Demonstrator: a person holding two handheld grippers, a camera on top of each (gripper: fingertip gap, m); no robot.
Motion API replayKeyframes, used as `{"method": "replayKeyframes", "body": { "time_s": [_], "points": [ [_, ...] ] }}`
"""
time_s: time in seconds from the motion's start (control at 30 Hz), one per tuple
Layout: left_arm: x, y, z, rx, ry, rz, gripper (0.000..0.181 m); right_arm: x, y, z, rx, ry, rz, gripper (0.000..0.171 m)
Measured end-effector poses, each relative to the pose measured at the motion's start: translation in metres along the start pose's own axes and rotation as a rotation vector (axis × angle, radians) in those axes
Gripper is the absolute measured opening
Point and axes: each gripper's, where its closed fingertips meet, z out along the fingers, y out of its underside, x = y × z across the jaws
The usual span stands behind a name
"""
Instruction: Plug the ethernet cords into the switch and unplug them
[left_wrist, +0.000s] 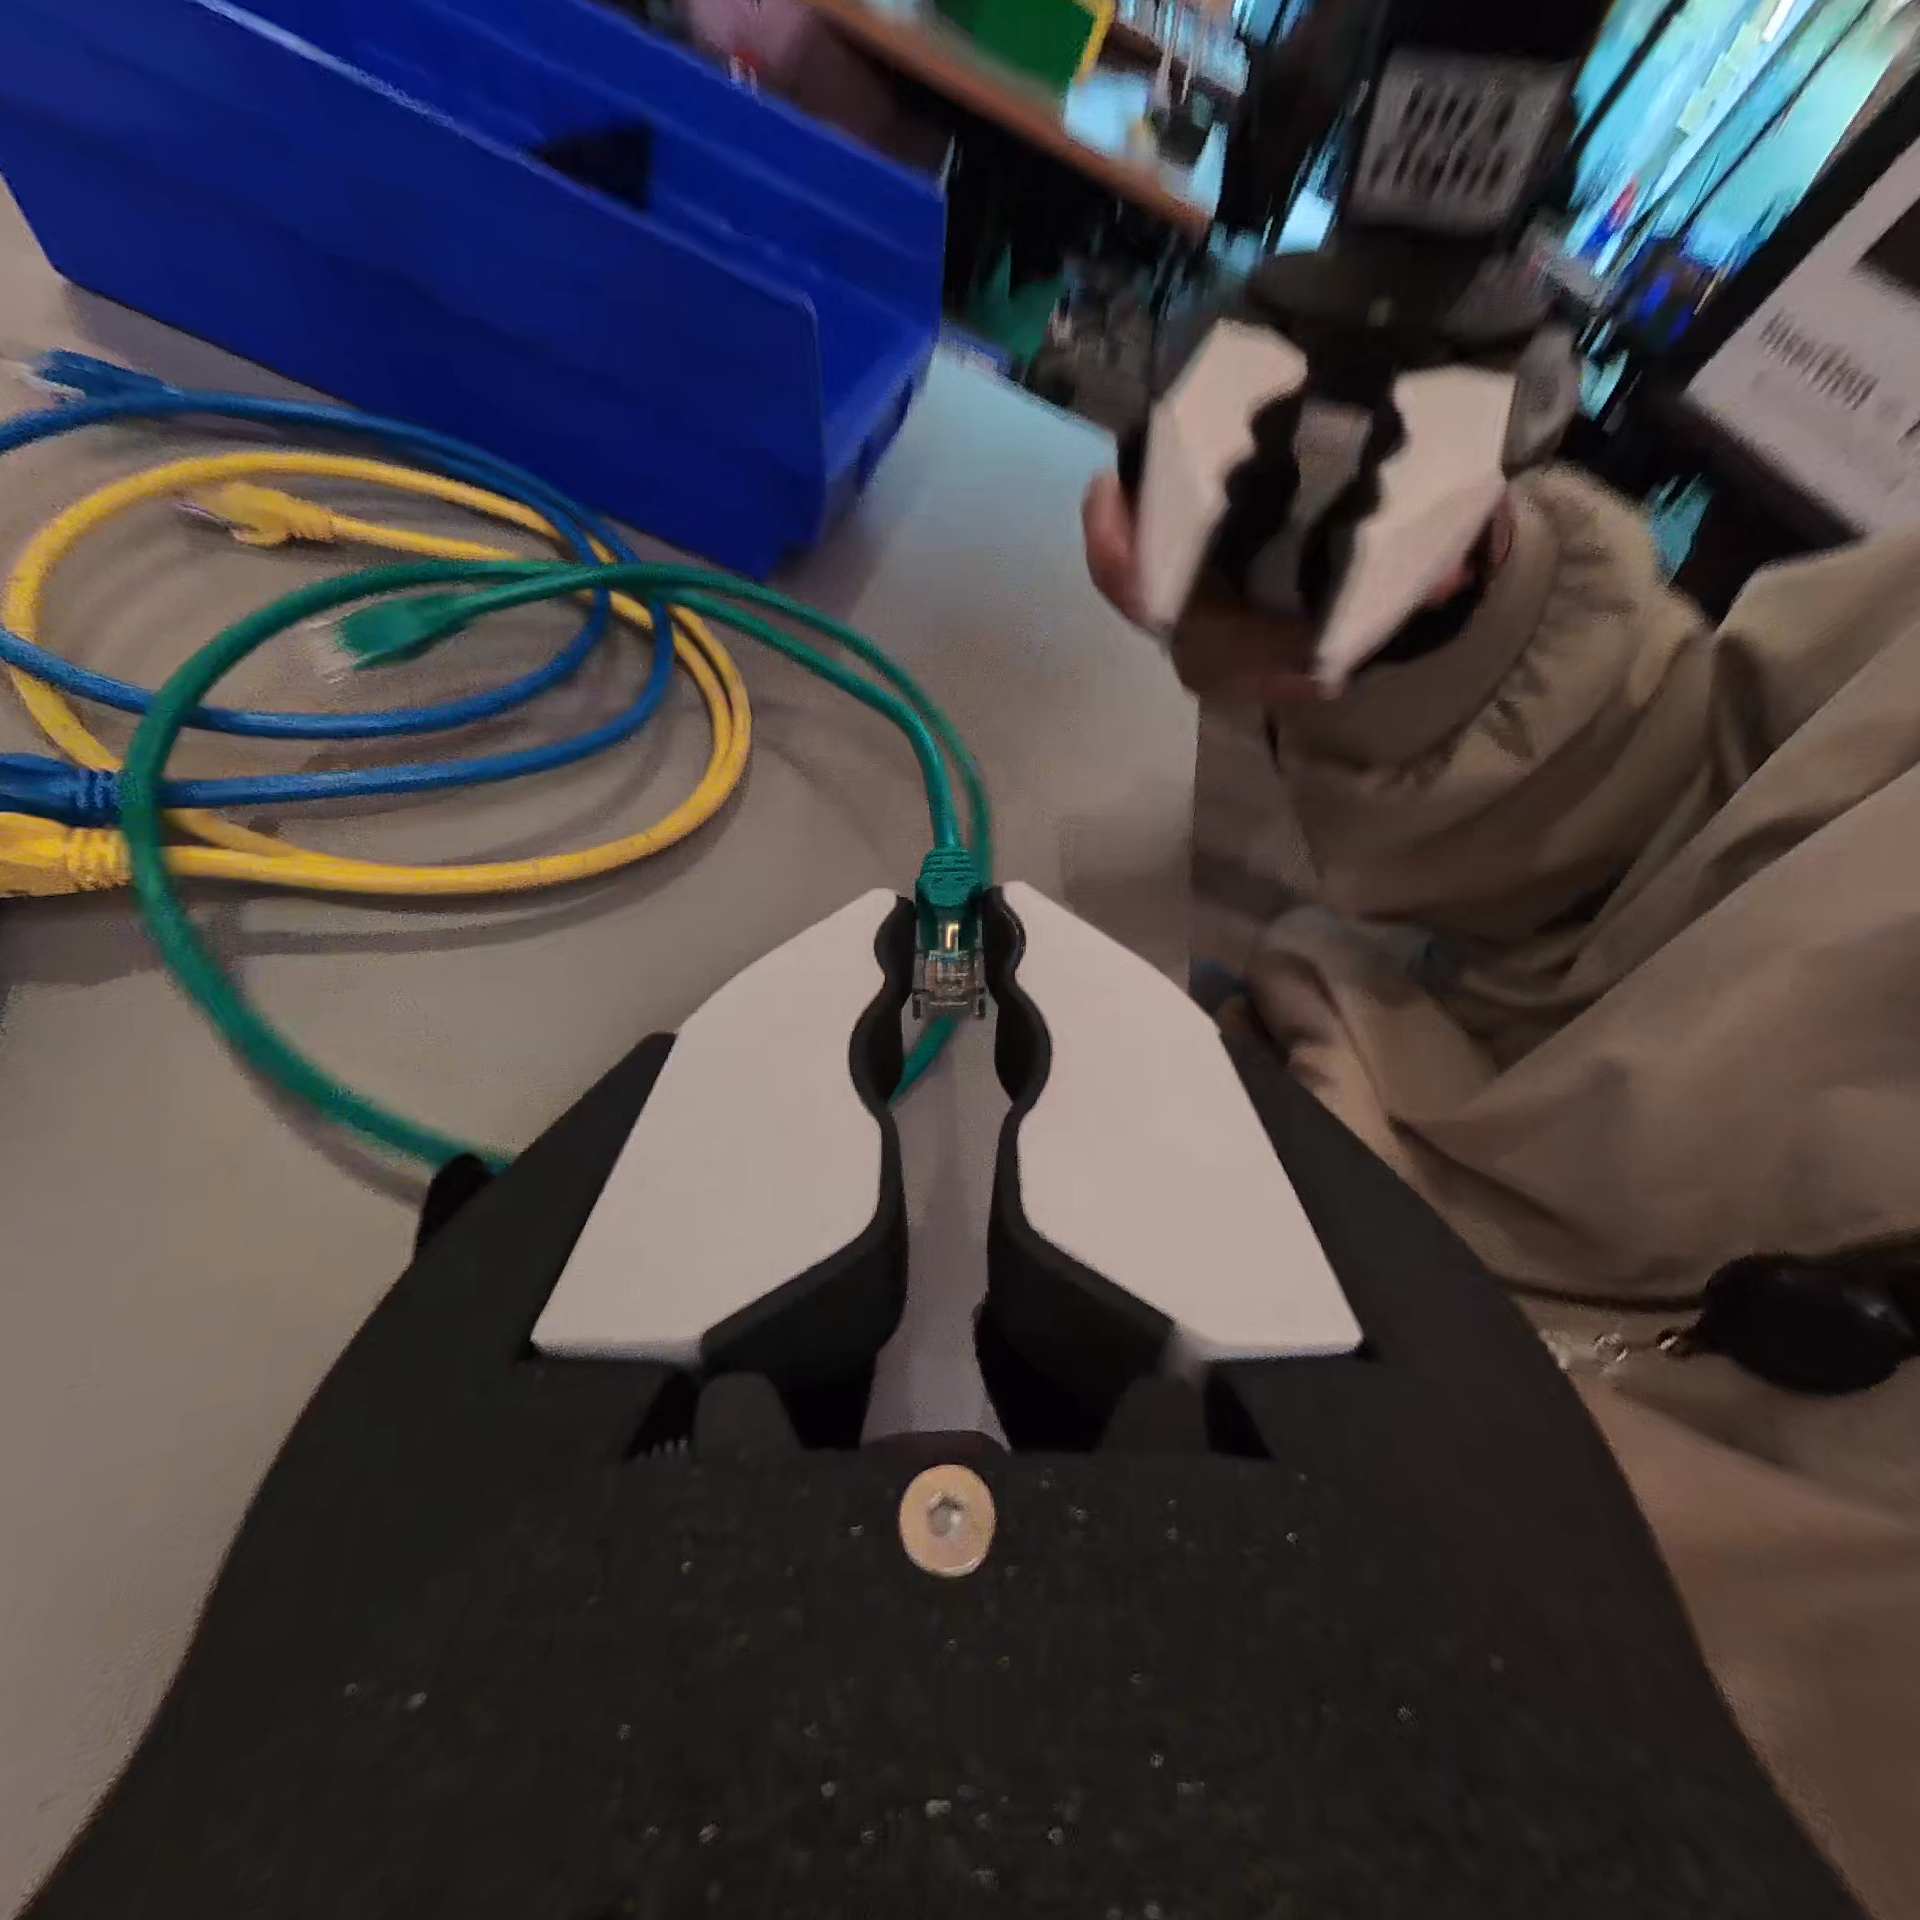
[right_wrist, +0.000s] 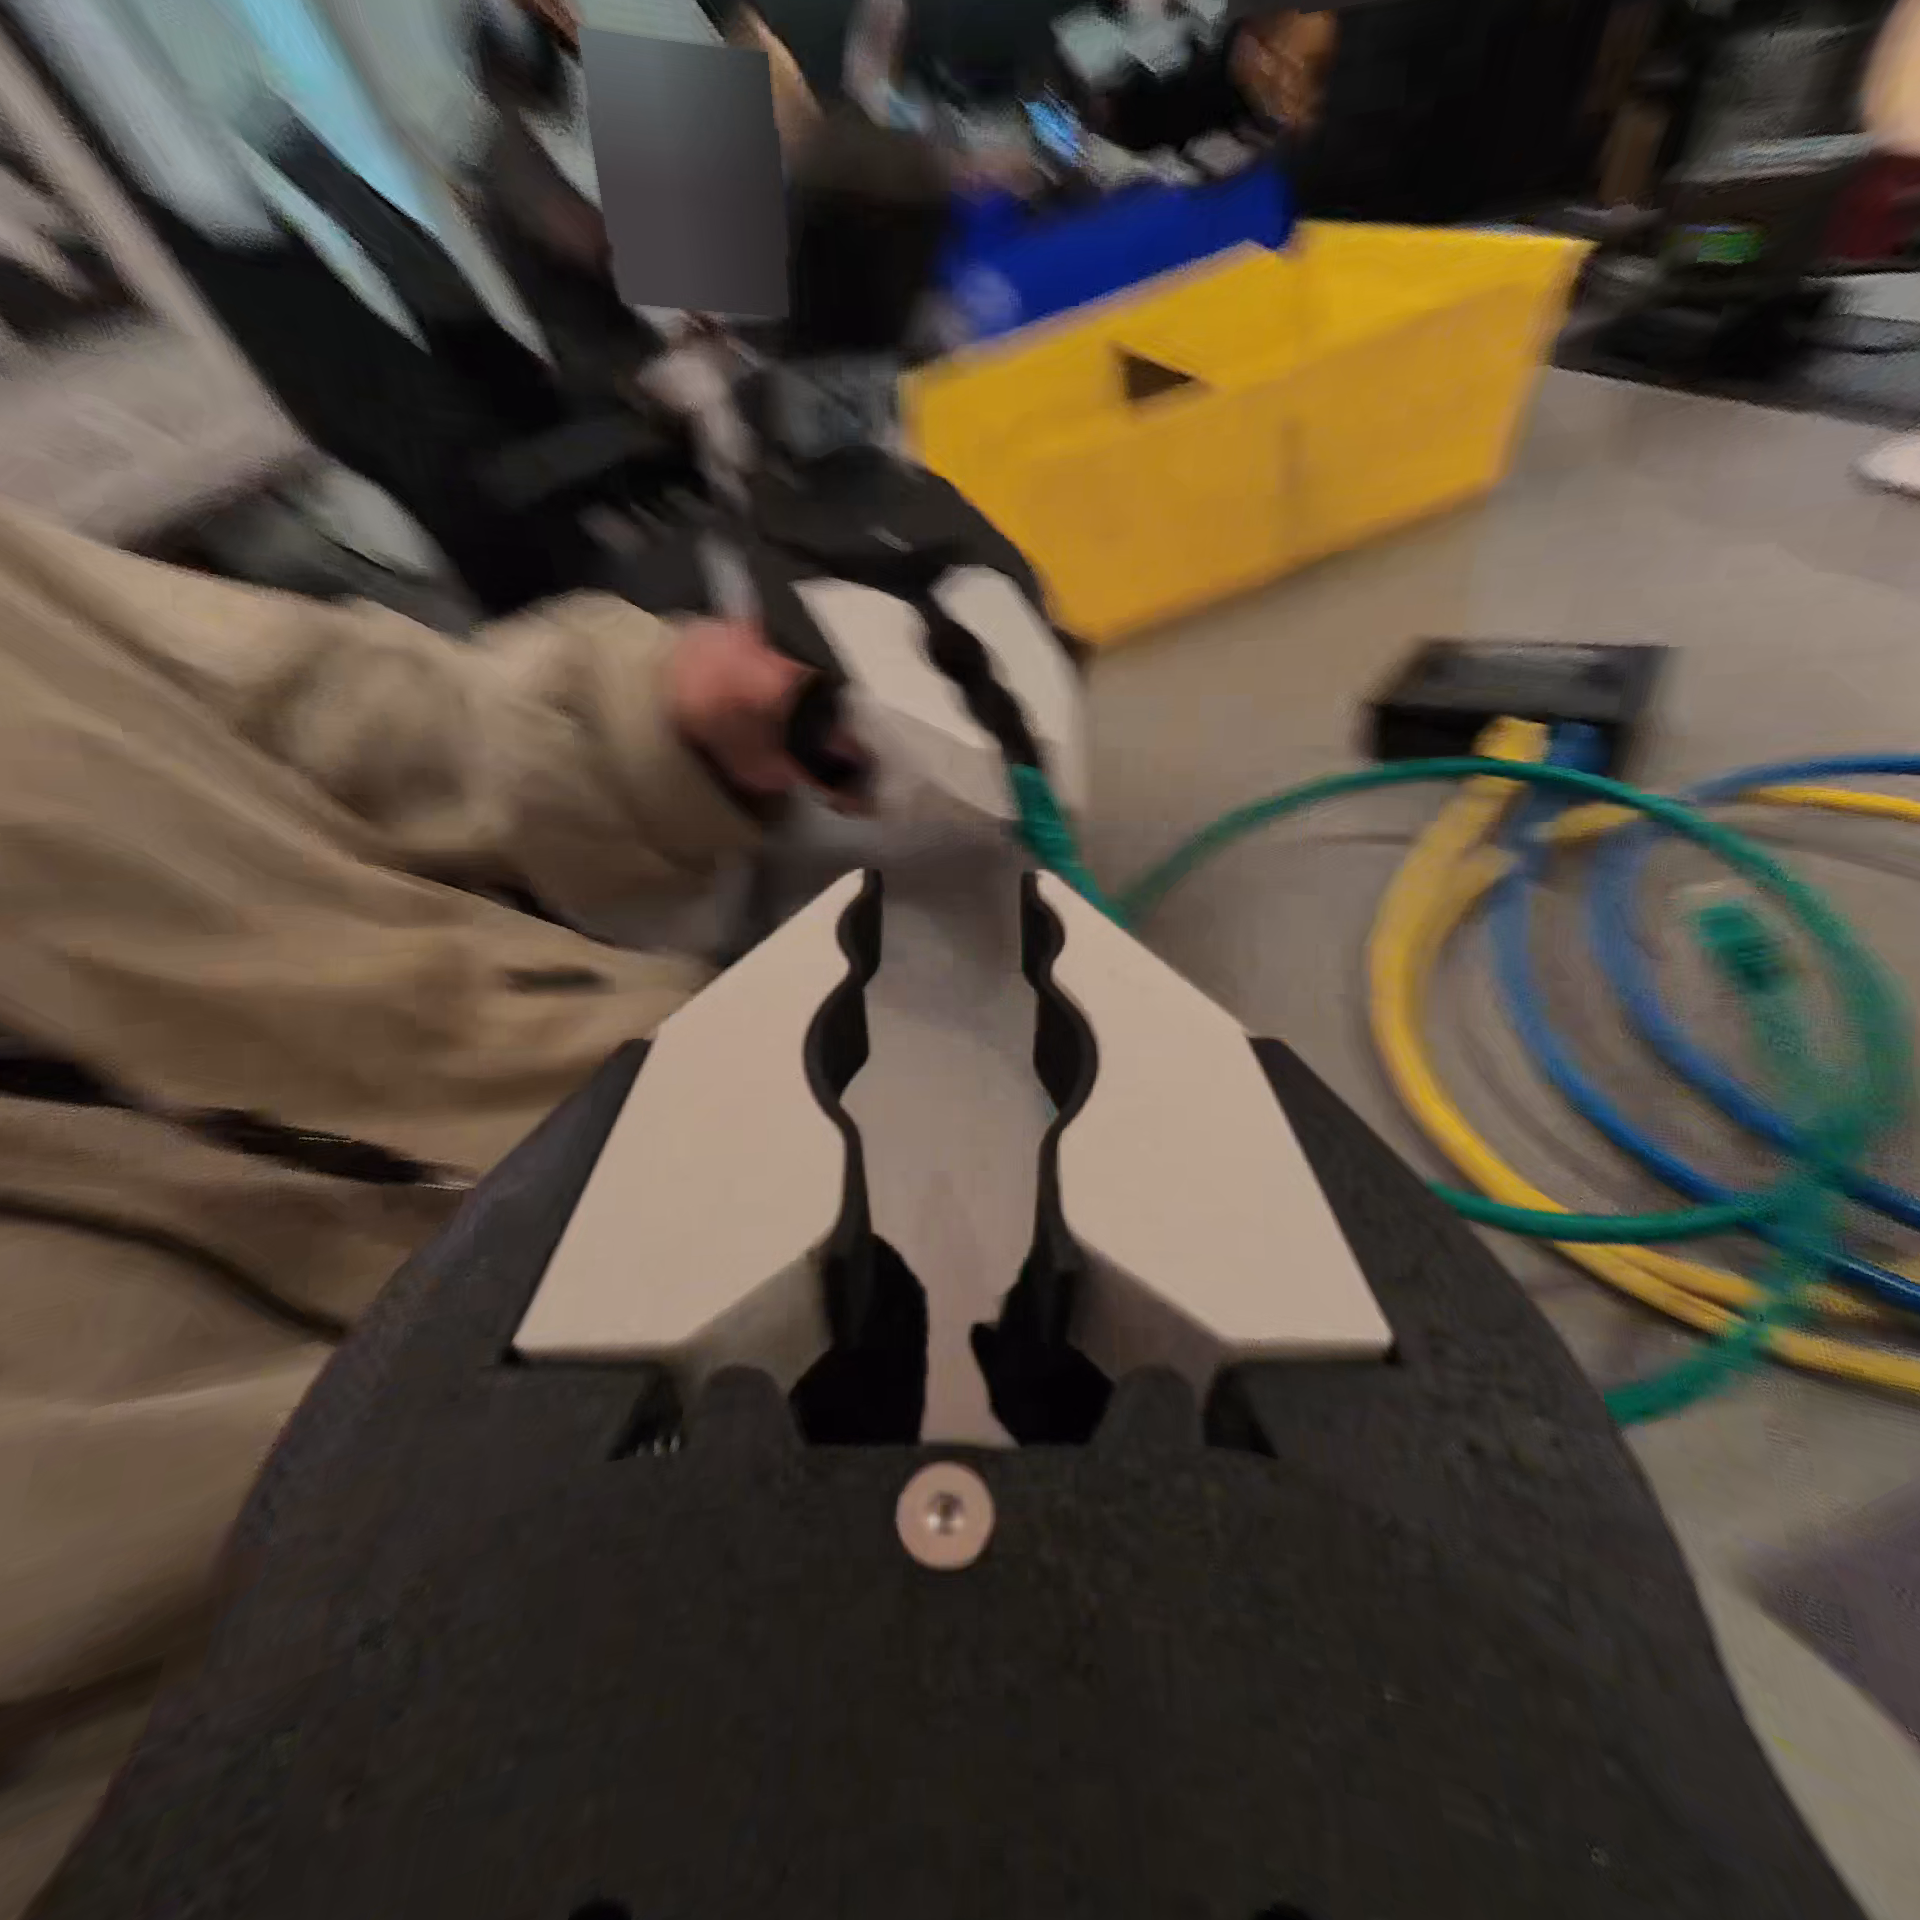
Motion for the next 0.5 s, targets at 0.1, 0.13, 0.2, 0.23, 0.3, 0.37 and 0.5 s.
{"method": "replayKeyframes", "body": {
  "time_s": [0.1,0.13,0.2,0.23,0.3,0.37,0.5],
  "points": [
    [0.003,-0.021,-0.010,0.163,0.071,-0.086,0.012,-0.026,-0.001,0.010,0.050,-0.221,0.214,0.035],
    [0.006,-0.027,-0.012,0.201,0.104,-0.106,0.012,-0.021,0.008,0.019,0.018,-0.200,0.244,0.035],
    [0.014,-0.035,-0.014,0.256,0.159,-0.127,0.012,-0.007,0.016,0.031,0.025,-0.125,0.279,0.034],
    [0.019,-0.038,-0.014,0.274,0.190,-0.139,0.012,-0.002,0.014,0.033,0.052,-0.105,0.298,0.034],
    [0.027,-0.039,-0.010,0.279,0.230,-0.147,0.012,0.003,0.004,0.033,0.127,-0.105,0.329,0.034],
    [0.032,-0.035,-0.006,0.264,0.255,-0.141,0.012,0.002,0.002,0.033,0.144,-0.123,0.342,0.034],
    [0.043,-0.029,0.001,0.228,0.335,-0.152,0.012,-0.001,-0.009,0.027,0.212,-0.151,0.359,0.032]
  ]
}}
